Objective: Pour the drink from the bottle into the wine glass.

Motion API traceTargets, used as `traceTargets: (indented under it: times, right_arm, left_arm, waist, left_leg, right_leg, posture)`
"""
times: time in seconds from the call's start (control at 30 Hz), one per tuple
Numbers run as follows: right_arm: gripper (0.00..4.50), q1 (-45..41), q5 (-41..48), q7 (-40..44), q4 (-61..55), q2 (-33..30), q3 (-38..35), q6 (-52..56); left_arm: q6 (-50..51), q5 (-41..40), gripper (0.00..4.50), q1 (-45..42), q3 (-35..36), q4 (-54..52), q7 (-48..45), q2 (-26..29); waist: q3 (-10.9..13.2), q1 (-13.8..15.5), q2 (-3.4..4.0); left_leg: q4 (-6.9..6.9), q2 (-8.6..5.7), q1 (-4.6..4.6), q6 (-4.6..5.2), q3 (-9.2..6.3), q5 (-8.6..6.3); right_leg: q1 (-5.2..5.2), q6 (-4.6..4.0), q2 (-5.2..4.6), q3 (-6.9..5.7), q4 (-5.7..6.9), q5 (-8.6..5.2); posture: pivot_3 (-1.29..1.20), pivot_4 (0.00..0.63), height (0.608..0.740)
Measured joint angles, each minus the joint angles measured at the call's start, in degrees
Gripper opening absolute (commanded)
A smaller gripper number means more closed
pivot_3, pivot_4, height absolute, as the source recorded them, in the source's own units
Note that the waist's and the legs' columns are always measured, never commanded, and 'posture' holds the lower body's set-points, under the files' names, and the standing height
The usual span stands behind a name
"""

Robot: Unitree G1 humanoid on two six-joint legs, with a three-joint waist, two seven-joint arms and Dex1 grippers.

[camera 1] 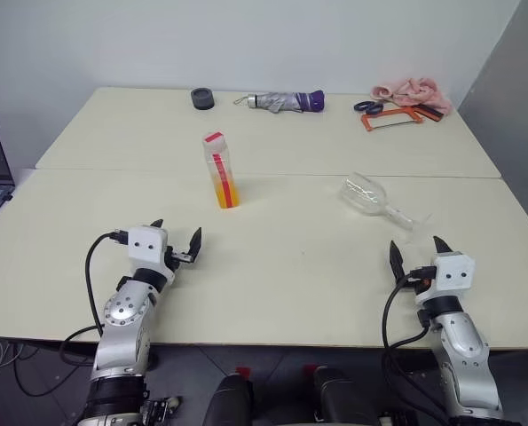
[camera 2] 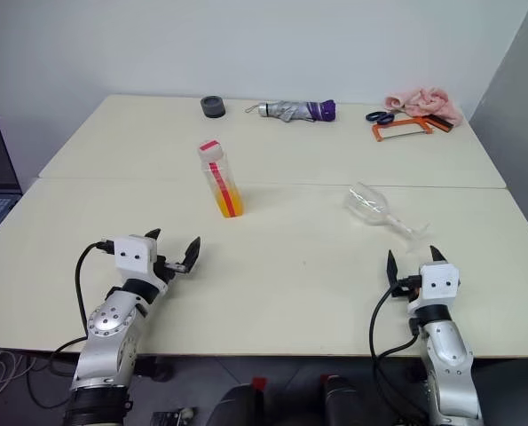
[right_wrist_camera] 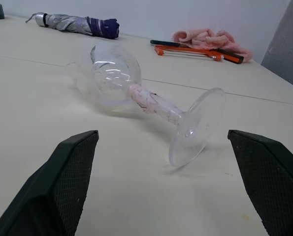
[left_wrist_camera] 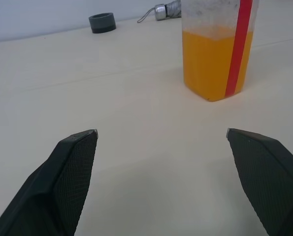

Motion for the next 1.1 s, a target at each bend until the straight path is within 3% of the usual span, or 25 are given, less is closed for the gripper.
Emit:
traceTargets:
  times: [0.97, 1.1]
  right_arm:
    - [4.5, 0.1, 0.0, 0.1, 0.0, 0.1, 0.0, 0.0]
    - [4.5, 2.1, 2.8, 4.0, -1.3, -1.2, 0.7, 0.4]
  left_arm:
    - [-1.1, -0.5, 4.49, -0.9, -0.5, -1.9, 0.7, -1.4]
    - [-1.1, 1.4, 4.49, -1.9, -0.9, -1.8, 3.7, -2.3]
  waist:
    - [0.0, 0.0, 0.0]
    - [0.0, 0.0, 0.0]
  left_leg:
    - [0.0, -0.01, 0.0, 0.0, 0.0, 0.0]
    - [0.0, -0.01, -0.02, 0.0, -0.02, 0.0]
  right_leg:
    - [0.0, 0.0, 0.01, 0.0, 0.0, 0.0]
    - [0.0, 0.0, 0.02, 0.0, -0.01, 0.0]
  posture:
    - [0.0, 0.15, 0.74]
    - [0.0, 0.15, 0.74]
